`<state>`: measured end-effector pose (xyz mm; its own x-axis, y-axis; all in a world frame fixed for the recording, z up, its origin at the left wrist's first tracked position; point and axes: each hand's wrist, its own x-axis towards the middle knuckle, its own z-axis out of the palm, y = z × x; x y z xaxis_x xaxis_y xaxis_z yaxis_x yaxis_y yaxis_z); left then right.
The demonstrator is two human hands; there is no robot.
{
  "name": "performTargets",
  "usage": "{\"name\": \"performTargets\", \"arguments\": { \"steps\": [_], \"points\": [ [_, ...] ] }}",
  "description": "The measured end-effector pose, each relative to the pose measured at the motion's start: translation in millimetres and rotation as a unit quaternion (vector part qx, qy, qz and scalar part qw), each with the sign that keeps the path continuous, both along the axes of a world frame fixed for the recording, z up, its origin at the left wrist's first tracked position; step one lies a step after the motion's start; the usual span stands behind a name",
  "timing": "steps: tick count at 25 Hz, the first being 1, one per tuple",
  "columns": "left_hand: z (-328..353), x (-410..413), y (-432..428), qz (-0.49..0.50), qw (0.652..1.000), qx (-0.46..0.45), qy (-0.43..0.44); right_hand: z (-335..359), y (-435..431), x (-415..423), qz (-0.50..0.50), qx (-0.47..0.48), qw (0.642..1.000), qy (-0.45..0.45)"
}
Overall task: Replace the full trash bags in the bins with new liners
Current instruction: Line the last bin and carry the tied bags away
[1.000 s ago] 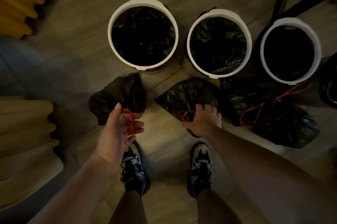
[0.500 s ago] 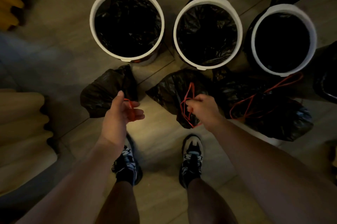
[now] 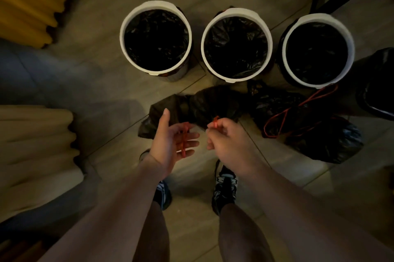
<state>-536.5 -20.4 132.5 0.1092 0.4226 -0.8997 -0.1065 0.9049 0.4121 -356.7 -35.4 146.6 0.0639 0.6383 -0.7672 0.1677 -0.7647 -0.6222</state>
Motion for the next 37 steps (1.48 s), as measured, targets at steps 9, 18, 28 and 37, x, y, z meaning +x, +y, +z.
{"name": "performTargets", "arguments": {
  "steps": [9, 18, 28, 37],
  "points": [
    [32.0, 38.4, -32.1, 0.045, 0.998, 0.040, 0.009, 41.1, -44.0, -14.0, 0.184, 0.020, 0.981, -0.064],
    [38.1, 44.0, -70.7, 0.127, 0.991, 0.026, -0.046, 55.7, -99.5, -12.9, 0.260, 0.105, 0.954, -0.107],
    [47.5, 67.9, -75.5, 0.129, 0.987, 0.067, -0.071, 7.9, -48.0, 220.7, -0.148, -0.008, 0.951, -0.271],
    [-9.2, 145.2, -60.2, 0.193, 0.977, 0.067, -0.065, -114.5, 58.3, 333.2, -0.250, -0.055, 0.947, -0.194]
  ]
}}
